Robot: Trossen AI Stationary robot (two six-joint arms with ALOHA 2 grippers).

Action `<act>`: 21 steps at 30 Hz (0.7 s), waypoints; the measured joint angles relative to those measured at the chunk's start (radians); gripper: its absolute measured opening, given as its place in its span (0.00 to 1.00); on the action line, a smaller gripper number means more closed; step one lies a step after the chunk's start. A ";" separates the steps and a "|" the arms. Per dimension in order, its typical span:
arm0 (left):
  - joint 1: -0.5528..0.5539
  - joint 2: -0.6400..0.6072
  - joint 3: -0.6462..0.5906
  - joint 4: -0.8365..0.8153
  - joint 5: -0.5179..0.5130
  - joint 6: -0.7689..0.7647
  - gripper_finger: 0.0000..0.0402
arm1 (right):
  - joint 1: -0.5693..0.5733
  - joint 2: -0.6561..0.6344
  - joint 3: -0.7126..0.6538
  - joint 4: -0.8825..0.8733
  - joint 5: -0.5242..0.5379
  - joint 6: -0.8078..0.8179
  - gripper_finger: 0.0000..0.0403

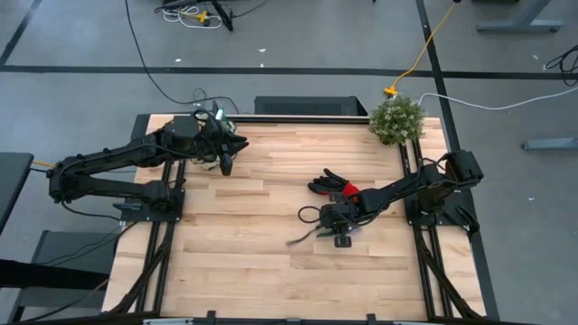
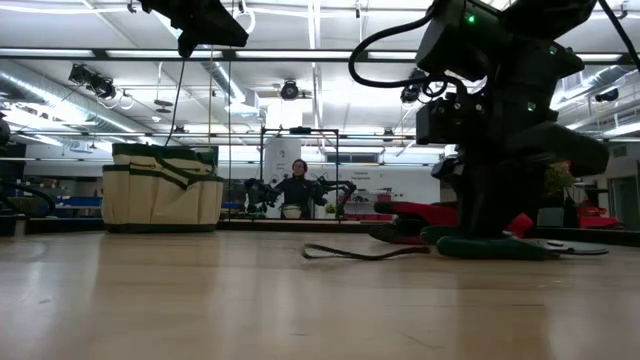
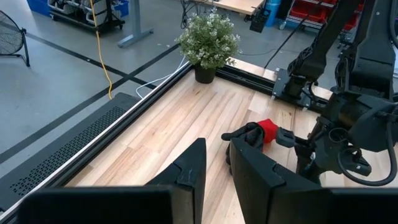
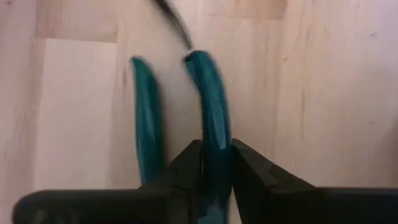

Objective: Pick & Place Garden tools in Gardening bag
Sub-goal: Put the green pruning shear into the gardening bag

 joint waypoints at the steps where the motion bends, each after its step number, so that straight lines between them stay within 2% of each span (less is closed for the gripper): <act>1: 0.000 0.000 0.000 0.000 0.000 0.000 0.19 | 0.000 0.000 0.000 0.000 -0.001 0.000 0.18; 5: 0.000 0.000 0.000 0.000 0.000 0.000 0.19 | 0.000 0.000 0.000 0.000 -0.003 0.000 0.14; 21: 0.000 0.000 0.000 0.000 0.000 0.000 0.19 | 0.000 -0.001 0.020 0.036 -0.002 0.000 0.12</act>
